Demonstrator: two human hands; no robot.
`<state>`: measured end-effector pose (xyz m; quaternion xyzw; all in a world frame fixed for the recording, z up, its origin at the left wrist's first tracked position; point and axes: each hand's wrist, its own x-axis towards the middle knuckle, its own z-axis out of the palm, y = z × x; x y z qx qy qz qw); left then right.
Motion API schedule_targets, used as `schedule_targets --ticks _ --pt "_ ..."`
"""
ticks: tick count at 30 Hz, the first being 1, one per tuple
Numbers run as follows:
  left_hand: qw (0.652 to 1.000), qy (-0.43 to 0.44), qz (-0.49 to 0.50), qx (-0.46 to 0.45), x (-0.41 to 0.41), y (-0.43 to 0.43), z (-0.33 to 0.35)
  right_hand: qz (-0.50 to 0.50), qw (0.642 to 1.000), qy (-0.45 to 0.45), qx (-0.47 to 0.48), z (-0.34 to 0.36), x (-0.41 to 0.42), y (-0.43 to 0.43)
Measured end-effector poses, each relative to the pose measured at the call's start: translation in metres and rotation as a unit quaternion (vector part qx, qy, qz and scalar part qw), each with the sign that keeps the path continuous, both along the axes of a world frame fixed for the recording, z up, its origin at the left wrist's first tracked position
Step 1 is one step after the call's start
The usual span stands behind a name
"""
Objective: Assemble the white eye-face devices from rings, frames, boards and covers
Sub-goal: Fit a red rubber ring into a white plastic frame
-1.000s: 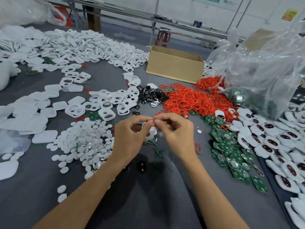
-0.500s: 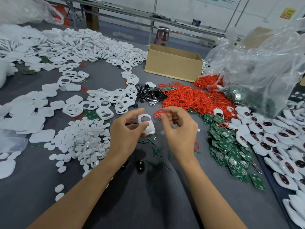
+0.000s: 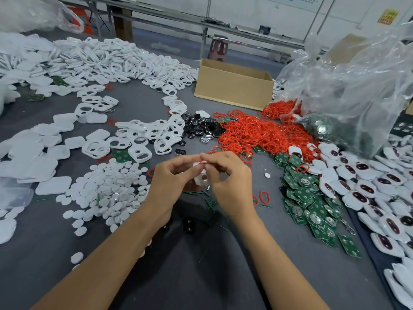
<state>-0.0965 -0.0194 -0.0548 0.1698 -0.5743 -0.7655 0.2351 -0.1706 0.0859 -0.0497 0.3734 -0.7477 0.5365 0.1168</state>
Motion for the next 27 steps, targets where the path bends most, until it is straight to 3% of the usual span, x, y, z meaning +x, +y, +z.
schedule_targets --ticks 9,18,27 --pt "0.998 -0.035 0.015 0.043 -0.0001 -0.0032 0.0008 0.004 0.999 0.041 0.025 0.0010 0.0021 -0.0009" --pt "0.997 -0.056 0.039 -0.033 -0.0006 -0.0028 0.0013 -0.019 0.987 0.146 0.067 -0.0075 -0.0024 0.0007" --pt "0.999 -0.048 -0.005 0.024 0.0004 -0.0036 0.0073 -0.026 0.993 0.112 0.018 -0.0006 -0.0040 0.0032"
